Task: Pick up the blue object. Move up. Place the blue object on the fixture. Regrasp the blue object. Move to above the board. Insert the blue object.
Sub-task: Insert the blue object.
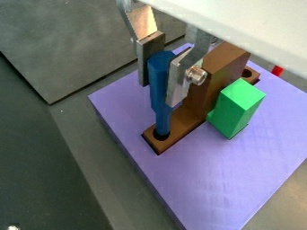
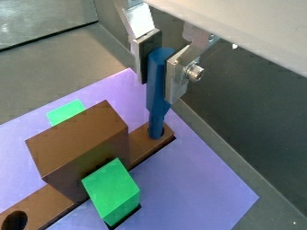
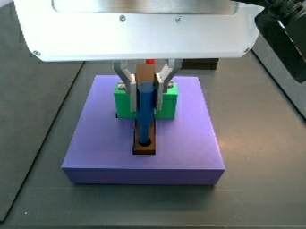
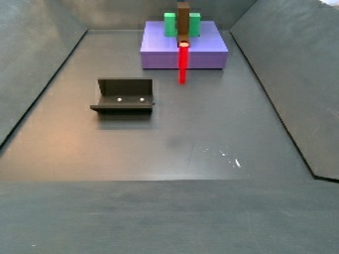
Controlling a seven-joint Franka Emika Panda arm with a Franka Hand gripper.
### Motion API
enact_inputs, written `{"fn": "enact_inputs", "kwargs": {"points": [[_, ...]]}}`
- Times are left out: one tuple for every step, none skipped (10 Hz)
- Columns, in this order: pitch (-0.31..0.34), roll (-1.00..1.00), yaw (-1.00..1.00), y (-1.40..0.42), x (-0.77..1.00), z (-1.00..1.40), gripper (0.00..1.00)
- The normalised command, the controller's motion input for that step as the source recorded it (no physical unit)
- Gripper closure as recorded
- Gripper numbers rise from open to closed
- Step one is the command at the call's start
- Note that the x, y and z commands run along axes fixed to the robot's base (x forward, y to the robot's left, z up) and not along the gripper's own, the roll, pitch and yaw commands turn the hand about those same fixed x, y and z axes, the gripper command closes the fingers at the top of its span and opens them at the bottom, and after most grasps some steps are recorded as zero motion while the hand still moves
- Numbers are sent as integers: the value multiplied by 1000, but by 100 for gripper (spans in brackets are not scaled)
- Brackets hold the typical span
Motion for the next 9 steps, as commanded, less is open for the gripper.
{"fn": "enact_inputs", "kwargs": {"points": [[0, -63, 0, -231, 63, -111, 100], [0, 0, -20, -274, 203, -111, 100], [0, 0, -43, -211, 189, -94, 100], [0, 0, -17, -69, 74, -157, 100], [-14, 0, 0, 0, 0, -237, 100], [-34, 0, 0, 103, 63, -346, 100], [-24, -51, 0, 251, 43, -323, 100], [-43, -103, 0, 263, 83, -283, 100], [-63, -26, 0, 0, 0, -240, 100]]}}
